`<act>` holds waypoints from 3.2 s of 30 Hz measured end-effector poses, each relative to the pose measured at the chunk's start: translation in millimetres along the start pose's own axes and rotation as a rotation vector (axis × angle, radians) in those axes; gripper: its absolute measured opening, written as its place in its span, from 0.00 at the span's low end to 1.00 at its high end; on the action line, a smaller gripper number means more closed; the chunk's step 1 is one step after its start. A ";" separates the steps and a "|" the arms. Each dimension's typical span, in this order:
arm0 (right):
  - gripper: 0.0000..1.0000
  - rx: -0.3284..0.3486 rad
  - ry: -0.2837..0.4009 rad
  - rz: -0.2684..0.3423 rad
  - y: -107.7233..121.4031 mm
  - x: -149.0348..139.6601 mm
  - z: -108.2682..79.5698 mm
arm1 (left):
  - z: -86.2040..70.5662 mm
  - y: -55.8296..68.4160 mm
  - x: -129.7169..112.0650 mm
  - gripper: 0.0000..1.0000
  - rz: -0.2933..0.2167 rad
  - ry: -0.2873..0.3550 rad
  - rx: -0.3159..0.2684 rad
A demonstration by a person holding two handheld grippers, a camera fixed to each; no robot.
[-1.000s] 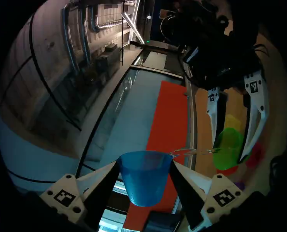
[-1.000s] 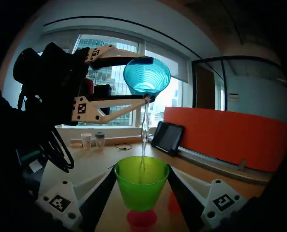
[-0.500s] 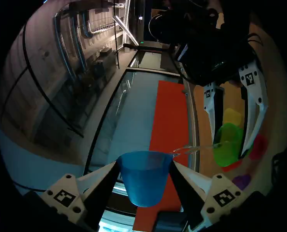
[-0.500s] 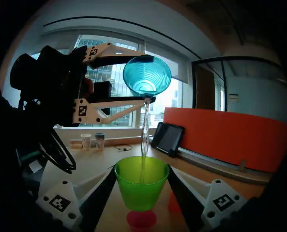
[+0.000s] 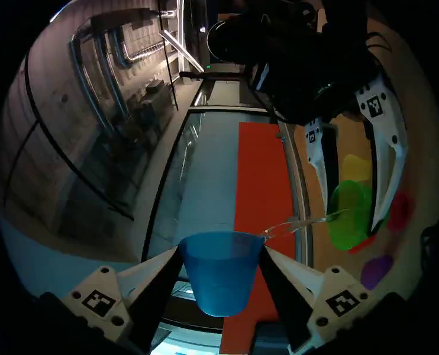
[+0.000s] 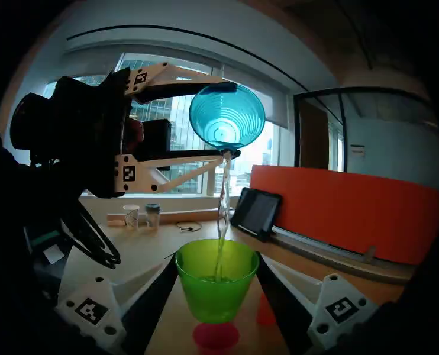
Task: Pour water
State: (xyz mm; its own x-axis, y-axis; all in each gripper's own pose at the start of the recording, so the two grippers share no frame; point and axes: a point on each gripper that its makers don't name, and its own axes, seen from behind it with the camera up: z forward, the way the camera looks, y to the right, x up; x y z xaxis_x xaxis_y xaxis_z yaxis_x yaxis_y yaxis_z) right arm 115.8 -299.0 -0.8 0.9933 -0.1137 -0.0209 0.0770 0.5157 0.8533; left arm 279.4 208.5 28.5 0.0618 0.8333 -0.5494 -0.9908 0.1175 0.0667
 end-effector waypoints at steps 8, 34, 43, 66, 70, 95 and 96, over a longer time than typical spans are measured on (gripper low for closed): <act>0.92 0.001 0.002 -0.003 -1.1 1.7 0.4 | -2.6 -2.1 5.3 0.88 0.053 0.006 0.006; 0.92 -0.008 0.009 0.001 1.9 0.2 -1.0 | 4.9 11.5 16.5 0.88 0.211 0.034 0.006; 0.92 -0.015 0.015 0.005 5.5 1.3 -3.8 | 6.3 2.9 9.5 0.88 0.141 0.026 0.003; 0.92 -0.057 0.044 0.020 20.0 10.2 -18.5 | 19.5 8.9 -30.3 0.87 -0.487 -0.050 -0.037; 0.92 -0.063 0.047 0.021 22.3 11.0 -20.7 | 17.5 9.3 -33.3 0.87 -0.587 -0.053 -0.045; 0.92 -0.097 0.048 0.013 34.6 13.2 -32.4 | 11.7 27.7 -57.2 0.88 -1.243 -0.070 -0.088; 0.92 -0.098 0.048 0.012 35.0 13.5 -32.8 | 11.2 28.4 -57.8 0.88 -1.268 -0.067 -0.087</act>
State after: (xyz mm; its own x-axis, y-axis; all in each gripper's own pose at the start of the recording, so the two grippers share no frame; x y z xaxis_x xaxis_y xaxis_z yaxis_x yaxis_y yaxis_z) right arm 134.7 -254.6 11.7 0.9970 -0.0680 -0.0380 0.0712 0.5978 0.7985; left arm 249.0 169.7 71.5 0.9714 0.1889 -0.1441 -0.2369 0.8151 -0.5287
